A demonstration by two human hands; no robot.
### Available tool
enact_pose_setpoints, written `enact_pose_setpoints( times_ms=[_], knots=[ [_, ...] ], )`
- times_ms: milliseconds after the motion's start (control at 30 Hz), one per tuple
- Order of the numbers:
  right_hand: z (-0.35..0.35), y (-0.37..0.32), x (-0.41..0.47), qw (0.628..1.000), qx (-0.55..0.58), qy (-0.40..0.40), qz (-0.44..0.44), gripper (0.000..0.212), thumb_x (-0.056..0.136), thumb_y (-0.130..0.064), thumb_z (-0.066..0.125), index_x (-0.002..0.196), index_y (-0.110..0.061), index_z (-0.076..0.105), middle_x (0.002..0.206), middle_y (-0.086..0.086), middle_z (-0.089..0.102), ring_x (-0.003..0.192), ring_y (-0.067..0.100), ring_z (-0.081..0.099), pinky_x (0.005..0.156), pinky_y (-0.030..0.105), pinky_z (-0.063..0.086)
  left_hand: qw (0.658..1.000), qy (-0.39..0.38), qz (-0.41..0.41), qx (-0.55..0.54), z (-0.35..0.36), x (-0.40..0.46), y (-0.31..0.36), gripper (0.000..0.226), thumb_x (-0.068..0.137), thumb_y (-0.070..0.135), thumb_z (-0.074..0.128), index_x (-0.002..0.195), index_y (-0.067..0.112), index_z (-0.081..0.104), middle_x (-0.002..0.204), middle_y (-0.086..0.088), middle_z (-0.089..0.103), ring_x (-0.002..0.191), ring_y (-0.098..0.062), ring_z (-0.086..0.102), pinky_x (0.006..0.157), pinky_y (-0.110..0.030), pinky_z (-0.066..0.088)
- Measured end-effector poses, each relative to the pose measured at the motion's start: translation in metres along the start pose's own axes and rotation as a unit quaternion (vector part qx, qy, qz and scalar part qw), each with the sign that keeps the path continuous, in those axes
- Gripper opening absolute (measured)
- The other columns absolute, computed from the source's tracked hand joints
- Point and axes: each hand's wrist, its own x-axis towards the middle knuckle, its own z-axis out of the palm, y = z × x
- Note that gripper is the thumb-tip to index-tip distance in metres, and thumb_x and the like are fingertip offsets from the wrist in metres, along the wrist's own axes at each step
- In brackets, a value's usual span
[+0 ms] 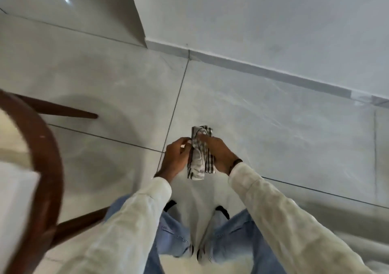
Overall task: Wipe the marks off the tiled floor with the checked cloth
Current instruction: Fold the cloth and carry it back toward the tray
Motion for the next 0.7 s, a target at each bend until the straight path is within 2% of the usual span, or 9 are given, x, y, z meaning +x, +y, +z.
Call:
enact_pose_setpoints(
  times_ms=[67,167,333,433,500,567,600,667,700],
  knots=[
    [0.023,-0.038,-0.078,0.998,0.047,-0.042,0.026,0.057,0.103,-0.046,0.061,0.138,-0.001,0.066,0.124,0.021,0.068,0.119,0.04,0.067,0.117,0.049,0.049,0.996,0.02,-0.026,-0.085,-0.036,-0.057,0.06,0.029,0.105,0.034,0.057,0.118,0.02,0.079,0.096,0.01,0.081,0.075,0.007,0.074,0.077,-0.021,0.055],
    [0.058,-0.083,-0.178,0.994,0.059,-0.076,0.042,0.06,0.107,-0.053,0.051,0.141,-0.004,0.064,0.143,0.02,0.067,0.143,0.04,0.056,0.126,0.052,0.04,0.98,0.045,-0.057,-0.187,-0.09,-0.135,0.135,0.032,0.101,0.045,0.059,0.121,0.028,0.077,0.094,0.017,0.08,0.08,0.01,0.075,0.072,-0.009,0.055],
    [0.131,-0.123,-0.298,0.991,-0.114,-0.066,0.013,0.048,0.111,-0.037,0.048,0.14,-0.002,0.064,0.141,0.022,0.07,0.132,0.037,0.066,0.119,0.053,0.048,0.961,0.051,-0.089,-0.257,-0.182,-0.243,0.208,0.035,0.099,0.044,0.068,0.127,0.025,0.075,0.117,-0.001,0.083,0.107,-0.017,0.08,0.097,-0.034,0.061],
    [0.175,-0.127,-0.322,0.984,-0.153,-0.086,0.007,0.047,0.109,-0.034,0.05,0.138,-0.001,0.066,0.142,0.024,0.068,0.128,0.039,0.066,0.122,0.056,0.045,0.936,0.117,-0.123,-0.308,-0.229,-0.27,0.213,0.025,0.102,0.024,0.061,0.118,0.01,0.075,0.113,-0.012,0.082,0.102,-0.031,0.077,0.089,-0.04,0.062],
    [0.225,-0.122,-0.333,0.979,-0.172,-0.109,0.012,0.045,0.11,-0.034,0.05,0.128,0.001,0.071,0.132,0.021,0.073,0.12,0.039,0.07,0.111,0.052,0.054,0.88,0.185,-0.158,-0.408,-0.274,-0.294,0.188,0.023,0.102,0.021,0.058,0.108,0.01,0.077,0.106,-0.015,0.082,0.091,-0.032,0.076,0.074,-0.034,0.065],
    [0.235,-0.123,-0.322,0.98,-0.17,-0.1,0.013,0.043,0.11,-0.039,0.049,0.115,-0.005,0.075,0.113,0.015,0.08,0.102,0.034,0.076,0.09,0.042,0.063,0.805,0.168,-0.19,-0.536,-0.293,-0.303,0.182,0.033,0.103,0.029,0.055,0.093,0.012,0.083,0.093,-0.009,0.082,0.079,-0.028,0.078,0.06,-0.028,0.063],
    [0.251,-0.118,-0.318,0.978,-0.179,-0.105,0.015,0.044,0.11,-0.041,0.05,0.115,-0.006,0.076,0.111,0.015,0.081,0.102,0.034,0.077,0.091,0.044,0.064,0.766,0.159,-0.201,-0.59,-0.306,-0.311,0.167,0.044,0.104,0.034,0.051,0.088,0.013,0.086,0.093,-0.01,0.083,0.079,-0.029,0.08,0.061,-0.03,0.066],
    [0.304,-0.099,-0.309,0.965,-0.235,-0.113,0.017,0.048,0.108,-0.042,0.054,0.128,-0.003,0.073,0.122,0.019,0.079,0.115,0.038,0.074,0.105,0.053,0.059,0.696,0.177,-0.208,-0.664,-0.339,-0.324,0.113,0.051,0.101,0.043,0.046,0.107,0.01,0.085,0.112,-0.016,0.081,0.103,-0.035,0.079,0.088,-0.043,0.069],
    [0.329,-0.087,-0.3,0.958,-0.262,-0.118,0.017,0.048,0.107,-0.042,0.056,0.131,-0.002,0.072,0.124,0.019,0.078,0.118,0.038,0.073,0.108,0.053,0.058,0.667,0.19,-0.218,-0.687,-0.355,-0.327,0.086,0.056,0.098,0.047,0.047,0.122,0.008,0.078,0.124,-0.018,0.077,0.117,-0.039,0.073,0.104,-0.049,0.062]
  ],
)
